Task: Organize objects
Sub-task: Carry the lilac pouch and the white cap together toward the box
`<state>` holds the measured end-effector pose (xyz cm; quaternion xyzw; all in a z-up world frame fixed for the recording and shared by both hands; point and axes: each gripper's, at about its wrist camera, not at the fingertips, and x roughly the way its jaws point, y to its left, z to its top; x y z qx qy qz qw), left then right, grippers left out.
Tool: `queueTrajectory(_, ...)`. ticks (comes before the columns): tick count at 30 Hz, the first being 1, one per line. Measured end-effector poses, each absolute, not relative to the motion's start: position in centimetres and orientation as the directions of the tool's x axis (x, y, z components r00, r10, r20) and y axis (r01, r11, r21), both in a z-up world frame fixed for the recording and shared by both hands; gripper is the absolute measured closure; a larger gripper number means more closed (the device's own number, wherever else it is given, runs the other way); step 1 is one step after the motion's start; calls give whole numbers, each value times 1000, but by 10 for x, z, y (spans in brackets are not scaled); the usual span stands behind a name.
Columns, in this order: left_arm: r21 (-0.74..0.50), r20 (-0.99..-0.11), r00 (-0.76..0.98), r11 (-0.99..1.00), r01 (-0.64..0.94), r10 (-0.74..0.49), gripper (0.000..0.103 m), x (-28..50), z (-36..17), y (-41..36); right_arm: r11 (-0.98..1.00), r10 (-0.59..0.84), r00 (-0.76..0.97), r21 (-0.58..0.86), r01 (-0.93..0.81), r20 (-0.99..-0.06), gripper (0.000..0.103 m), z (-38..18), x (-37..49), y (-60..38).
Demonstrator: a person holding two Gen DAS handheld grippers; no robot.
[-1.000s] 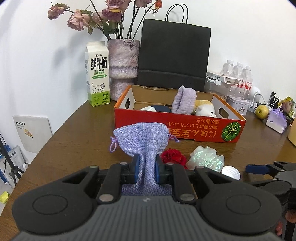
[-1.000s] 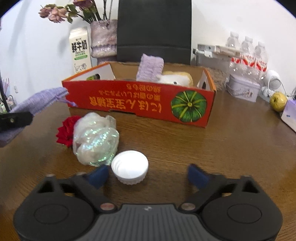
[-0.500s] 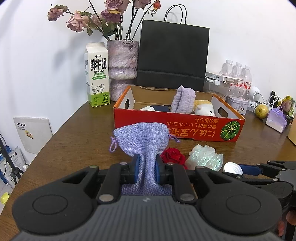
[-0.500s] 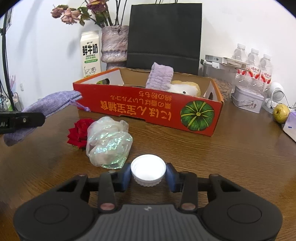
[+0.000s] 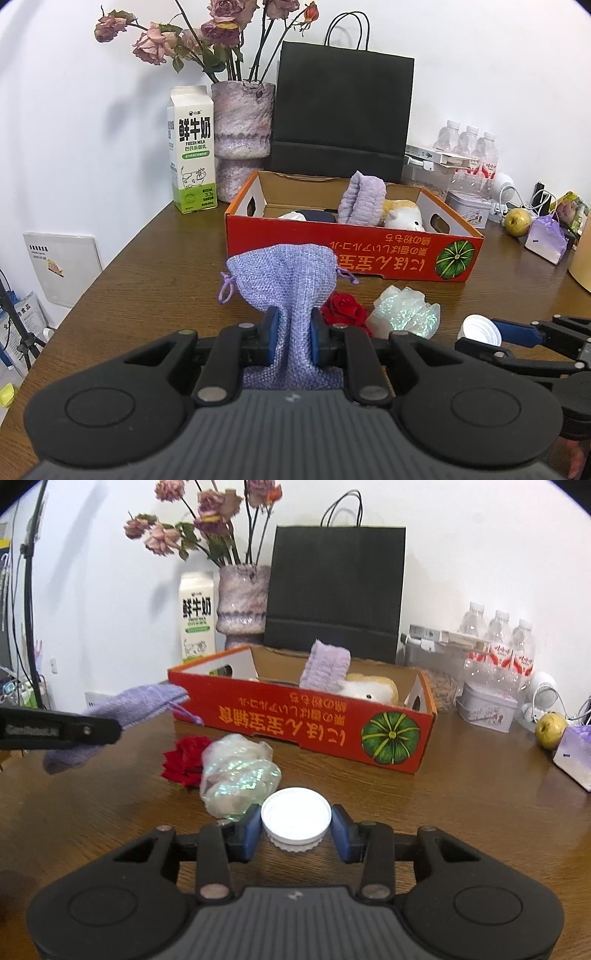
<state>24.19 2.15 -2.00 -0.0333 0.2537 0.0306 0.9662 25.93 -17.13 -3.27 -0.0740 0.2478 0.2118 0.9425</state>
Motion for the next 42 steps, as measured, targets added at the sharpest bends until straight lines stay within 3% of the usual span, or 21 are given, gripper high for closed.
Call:
queueTrajectory(18,-31,-474,878,995,-97,71,86,243,-9,12,898,398,813,0,-440,-424,64,-10,244,-175)
queueTrajectory(42,-24,-418,903,993,-119,99,86,297,23,-2,893,417,834,-10,-451,-362,64,28,297,-158)
